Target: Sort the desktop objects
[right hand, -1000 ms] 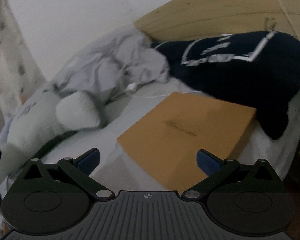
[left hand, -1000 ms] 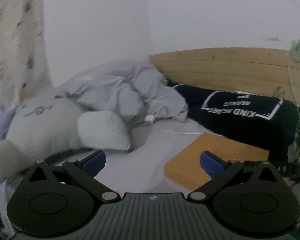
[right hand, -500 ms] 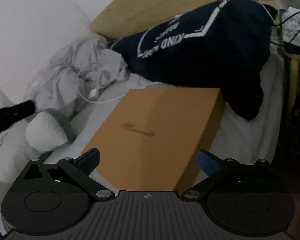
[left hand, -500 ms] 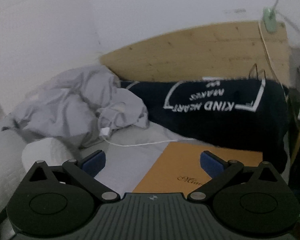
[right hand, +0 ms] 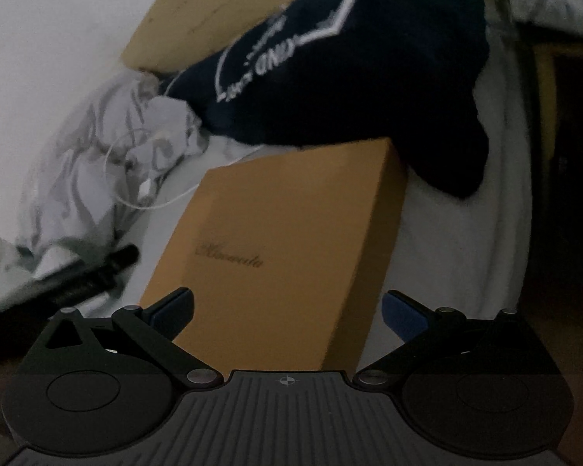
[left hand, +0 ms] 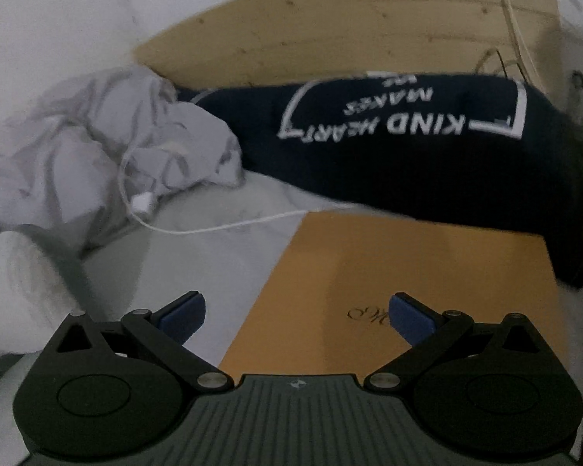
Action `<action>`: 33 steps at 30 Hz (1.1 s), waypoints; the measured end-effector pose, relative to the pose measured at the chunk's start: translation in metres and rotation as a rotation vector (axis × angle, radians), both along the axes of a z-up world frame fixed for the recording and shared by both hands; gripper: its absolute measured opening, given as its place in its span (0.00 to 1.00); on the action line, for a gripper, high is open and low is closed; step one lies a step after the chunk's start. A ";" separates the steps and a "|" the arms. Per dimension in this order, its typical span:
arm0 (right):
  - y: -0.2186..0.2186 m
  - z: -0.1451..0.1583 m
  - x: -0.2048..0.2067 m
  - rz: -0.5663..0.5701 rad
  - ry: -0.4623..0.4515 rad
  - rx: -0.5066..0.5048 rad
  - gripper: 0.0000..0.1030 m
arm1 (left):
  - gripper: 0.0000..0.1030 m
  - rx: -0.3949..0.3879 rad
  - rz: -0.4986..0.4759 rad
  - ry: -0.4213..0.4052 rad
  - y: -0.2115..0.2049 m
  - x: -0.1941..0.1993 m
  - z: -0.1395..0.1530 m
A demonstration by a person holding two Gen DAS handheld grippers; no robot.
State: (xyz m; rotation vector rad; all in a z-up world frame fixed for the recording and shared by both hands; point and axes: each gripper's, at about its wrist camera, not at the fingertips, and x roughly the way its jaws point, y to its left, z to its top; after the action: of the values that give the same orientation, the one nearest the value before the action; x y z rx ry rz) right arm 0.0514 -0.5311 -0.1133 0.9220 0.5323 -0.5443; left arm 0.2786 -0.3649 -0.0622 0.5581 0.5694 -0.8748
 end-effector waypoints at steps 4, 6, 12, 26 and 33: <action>-0.005 -0.010 0.013 -0.018 0.014 0.023 1.00 | 1.00 0.028 -0.016 0.048 -0.007 0.022 -0.017; -0.008 -0.015 0.020 -0.027 0.021 0.034 1.00 | 1.00 0.025 -0.024 0.074 -0.009 0.029 -0.024; -0.016 -0.030 0.039 -0.054 0.043 0.068 1.00 | 1.00 0.027 -0.020 0.144 -0.017 0.045 -0.046; -0.034 -0.064 0.085 -0.117 0.093 0.148 1.00 | 1.00 -0.029 -0.001 0.216 -0.028 0.067 -0.066; -0.033 -0.064 0.062 -0.060 0.133 0.137 1.00 | 1.00 -0.037 -0.017 0.215 -0.036 0.062 -0.067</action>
State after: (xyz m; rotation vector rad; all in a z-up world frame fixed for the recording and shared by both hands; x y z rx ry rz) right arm 0.1138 -0.5638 -0.1773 1.0392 0.6705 -0.6324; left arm 0.3408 -0.4008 -0.1296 0.4383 0.7424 -0.9659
